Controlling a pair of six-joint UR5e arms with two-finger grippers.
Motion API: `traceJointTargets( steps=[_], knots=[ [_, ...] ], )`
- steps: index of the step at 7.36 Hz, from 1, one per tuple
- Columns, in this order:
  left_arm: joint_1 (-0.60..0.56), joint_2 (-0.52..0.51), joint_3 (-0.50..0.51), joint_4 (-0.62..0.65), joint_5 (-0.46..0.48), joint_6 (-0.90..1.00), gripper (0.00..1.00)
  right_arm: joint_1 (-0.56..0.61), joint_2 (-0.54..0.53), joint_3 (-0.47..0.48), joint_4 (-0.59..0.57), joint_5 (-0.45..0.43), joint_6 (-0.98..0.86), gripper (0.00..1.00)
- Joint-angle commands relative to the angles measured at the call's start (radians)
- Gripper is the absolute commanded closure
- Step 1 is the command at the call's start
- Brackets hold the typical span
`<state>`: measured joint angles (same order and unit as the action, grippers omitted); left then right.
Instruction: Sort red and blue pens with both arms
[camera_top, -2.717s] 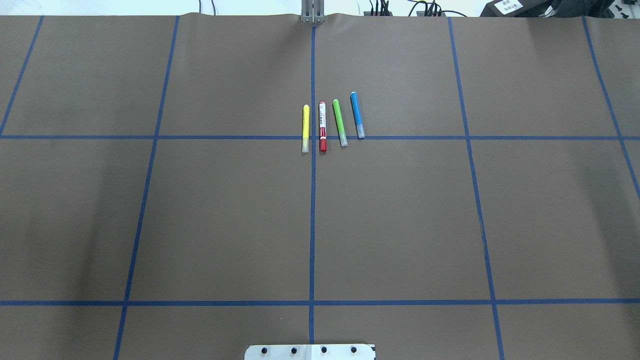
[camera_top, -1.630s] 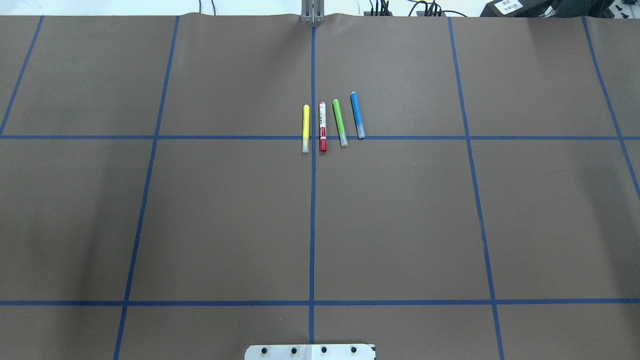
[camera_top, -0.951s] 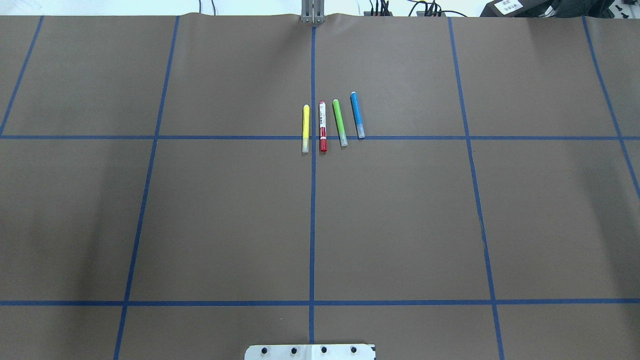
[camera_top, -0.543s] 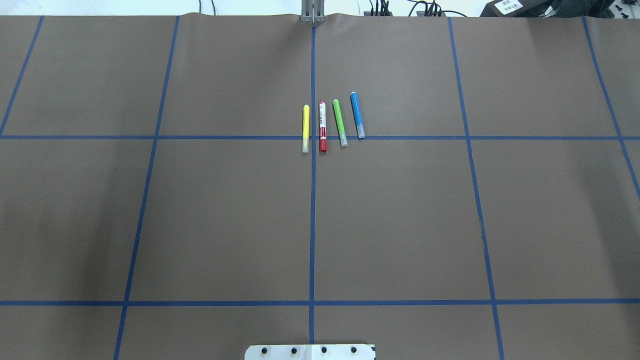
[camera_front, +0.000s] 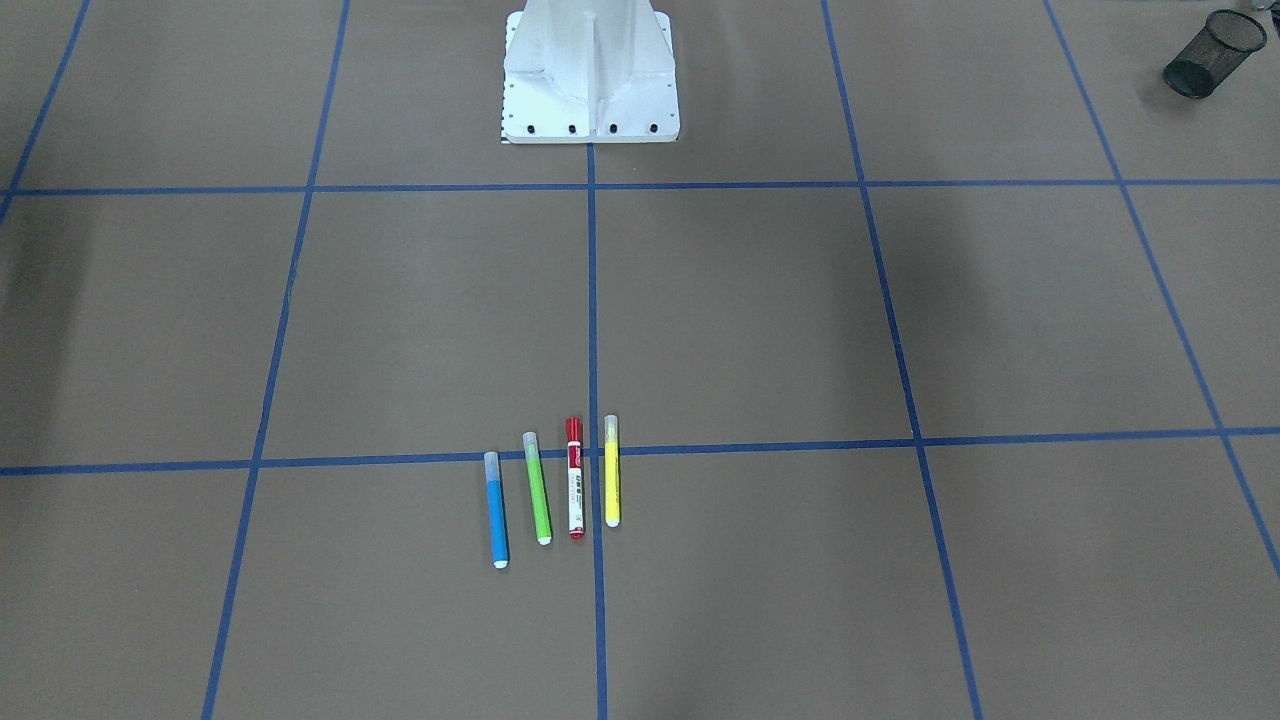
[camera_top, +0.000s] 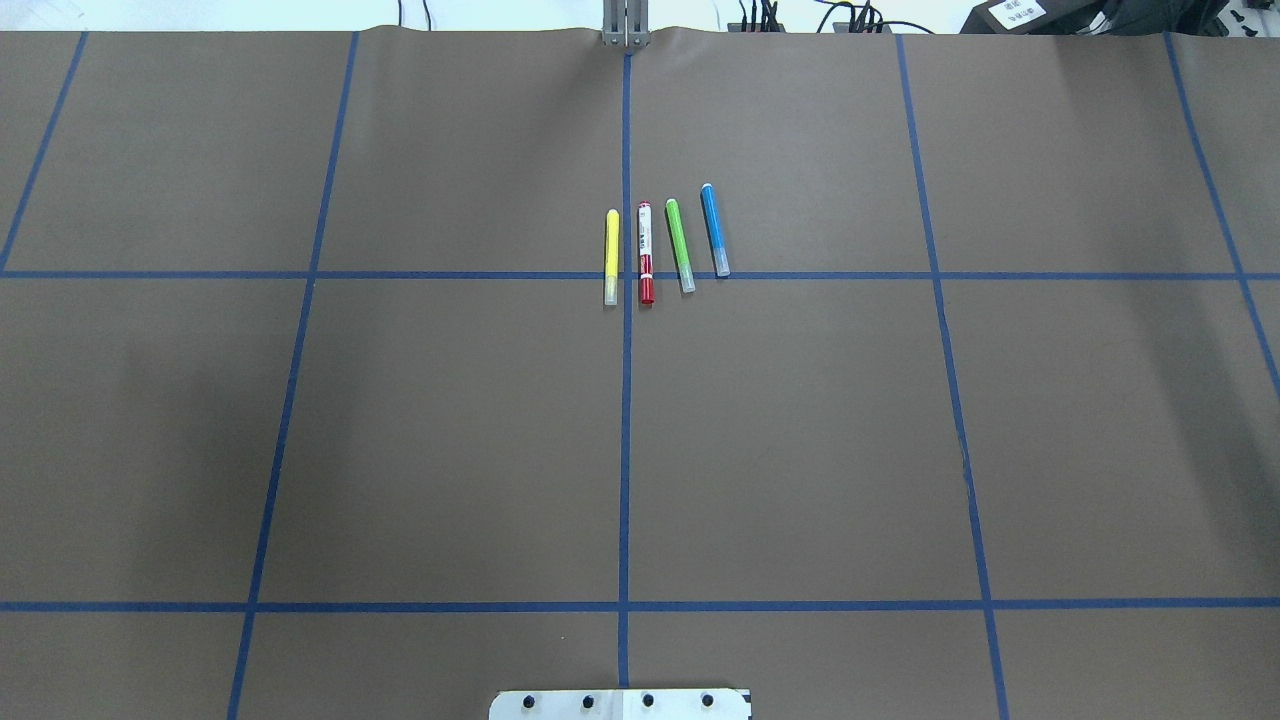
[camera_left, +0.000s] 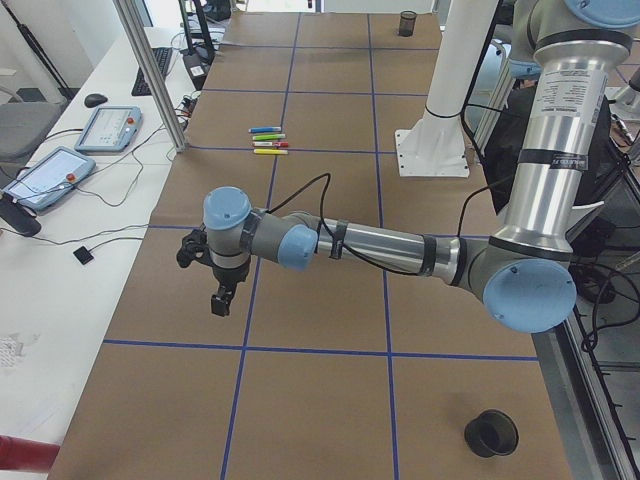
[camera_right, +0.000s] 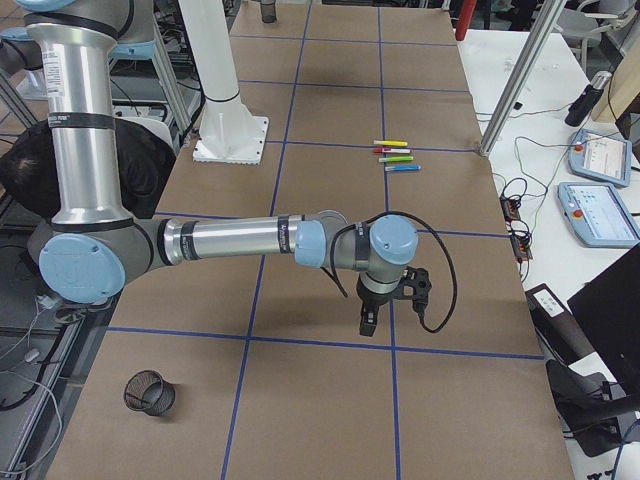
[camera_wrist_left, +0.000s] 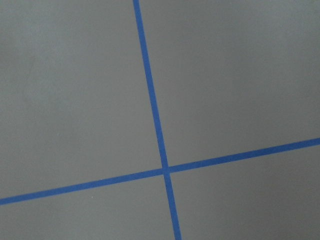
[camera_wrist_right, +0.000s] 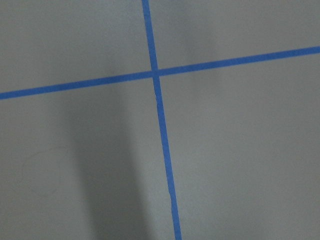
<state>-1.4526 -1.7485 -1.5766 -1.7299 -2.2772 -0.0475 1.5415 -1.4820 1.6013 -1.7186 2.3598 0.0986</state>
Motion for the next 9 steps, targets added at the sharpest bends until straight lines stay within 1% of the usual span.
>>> traceJointTargets(
  steps=[1,2,3,4,5,6,7,8,9],
  knots=[
    [0.146,-0.113,0.022,0.01,0.004,-0.099,0.0,-0.07,0.136,-0.076,0.002,-0.01,0.004,0.0],
    [0.208,-0.184,0.049,0.01,0.004,-0.13,0.0,-0.119,0.181,-0.066,0.004,-0.063,0.006,0.0],
    [0.24,-0.268,0.087,0.01,-0.001,-0.147,0.0,-0.147,0.233,-0.067,0.001,-0.066,0.03,0.0],
    [0.289,-0.305,0.09,0.01,0.033,-0.222,0.0,-0.159,0.242,-0.064,0.007,-0.062,0.109,0.0],
    [0.34,-0.316,0.086,0.001,0.095,-0.342,0.0,-0.179,0.232,-0.064,0.09,-0.065,0.118,0.0],
    [0.386,-0.327,0.077,-0.002,0.137,-0.359,0.0,-0.193,0.214,-0.072,0.165,-0.062,0.124,0.0],
    [0.437,-0.351,0.076,-0.002,0.194,-0.364,0.0,-0.198,0.213,-0.066,0.174,-0.059,0.124,0.0],
    [0.483,-0.388,0.092,-0.002,0.199,-0.376,0.0,-0.198,0.215,-0.06,0.175,-0.044,0.134,0.0],
    [0.504,-0.473,0.166,0.006,0.209,-0.38,0.0,-0.198,0.216,-0.058,0.177,-0.012,0.141,0.0]
  ],
)
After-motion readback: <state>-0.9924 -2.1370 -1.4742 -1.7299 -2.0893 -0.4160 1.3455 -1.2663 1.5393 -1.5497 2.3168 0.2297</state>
